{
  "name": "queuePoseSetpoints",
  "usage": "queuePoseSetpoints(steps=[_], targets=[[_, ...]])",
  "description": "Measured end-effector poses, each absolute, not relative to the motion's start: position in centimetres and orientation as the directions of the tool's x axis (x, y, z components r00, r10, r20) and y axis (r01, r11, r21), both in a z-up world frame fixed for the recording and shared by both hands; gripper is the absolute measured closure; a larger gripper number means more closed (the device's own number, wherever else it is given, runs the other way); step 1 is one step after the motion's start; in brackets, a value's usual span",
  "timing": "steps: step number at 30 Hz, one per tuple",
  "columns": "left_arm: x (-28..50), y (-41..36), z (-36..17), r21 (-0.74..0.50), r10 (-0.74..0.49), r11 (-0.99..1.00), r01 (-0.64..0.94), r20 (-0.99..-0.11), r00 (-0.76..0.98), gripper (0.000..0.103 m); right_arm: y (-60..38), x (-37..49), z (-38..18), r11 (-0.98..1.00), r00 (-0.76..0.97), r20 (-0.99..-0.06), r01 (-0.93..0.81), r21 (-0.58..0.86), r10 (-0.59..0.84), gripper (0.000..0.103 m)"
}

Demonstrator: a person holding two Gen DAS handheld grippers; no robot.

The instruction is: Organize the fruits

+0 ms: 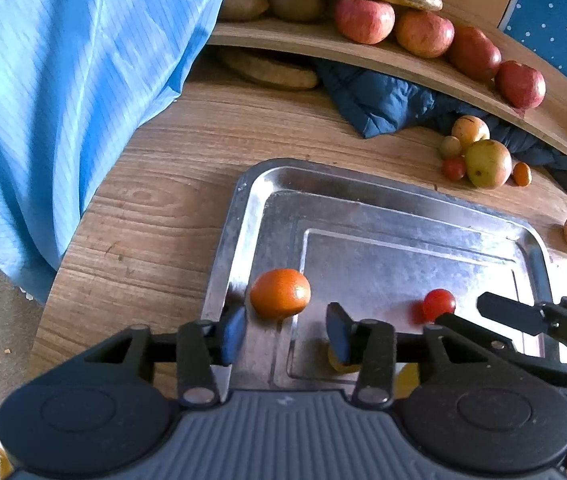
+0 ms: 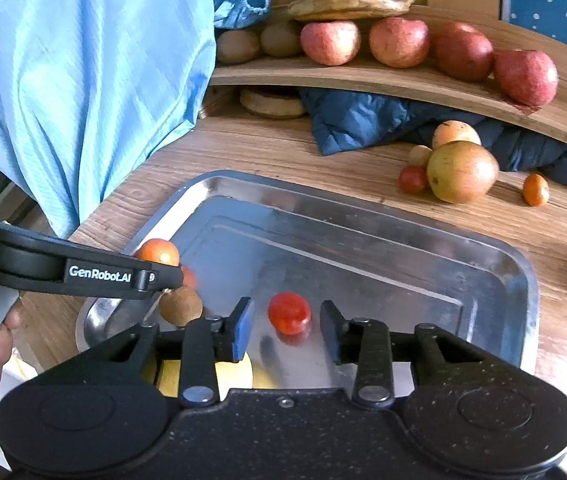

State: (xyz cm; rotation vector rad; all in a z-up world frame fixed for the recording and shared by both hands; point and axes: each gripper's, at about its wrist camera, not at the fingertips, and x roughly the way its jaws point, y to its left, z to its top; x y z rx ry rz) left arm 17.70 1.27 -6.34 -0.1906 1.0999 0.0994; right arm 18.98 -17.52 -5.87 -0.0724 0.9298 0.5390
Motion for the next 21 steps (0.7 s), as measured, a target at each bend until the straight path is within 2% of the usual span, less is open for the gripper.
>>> queuePoseSetpoints(steps=[7,12,17,19,21], targets=[[16.2,0.8,-5.3,-0.100,0.003,0.977,-0.188,-0.878,0.478,0.034,-19.2,18.1,-5.4,0.896,0.517,-0.775,-0.421,0.141,0.364,0.041],[14.7,1.0,-4.4,-0.093,0.020,0.975,-0.204,-0.870,0.493,0.020,-20.5,17.0,-5.2,0.913,0.540,-0.771,-0.386,0.129,0.337,0.030],[13.3,1.2,-3.6,-0.093,0.009,0.979,-0.180,-0.867,0.498,0.014,-21.6,16.0,-5.1,0.928,0.551,-0.773,-0.350,0.128,0.315,0.018],[12.8,1.3,-3.3,-0.099,-0.005,0.982,-0.159,-0.864,0.504,0.011,-21.9,15.5,-4.8,0.930,0.554,-0.771,-0.343,0.133,0.315,0.009],[12.4,1.5,-3.1,-0.106,-0.021,0.985,-0.139,-0.861,0.508,0.008,-22.1,15.1,-4.5,0.932,0.557,-0.769,-0.338,0.133,0.312,0.006]])
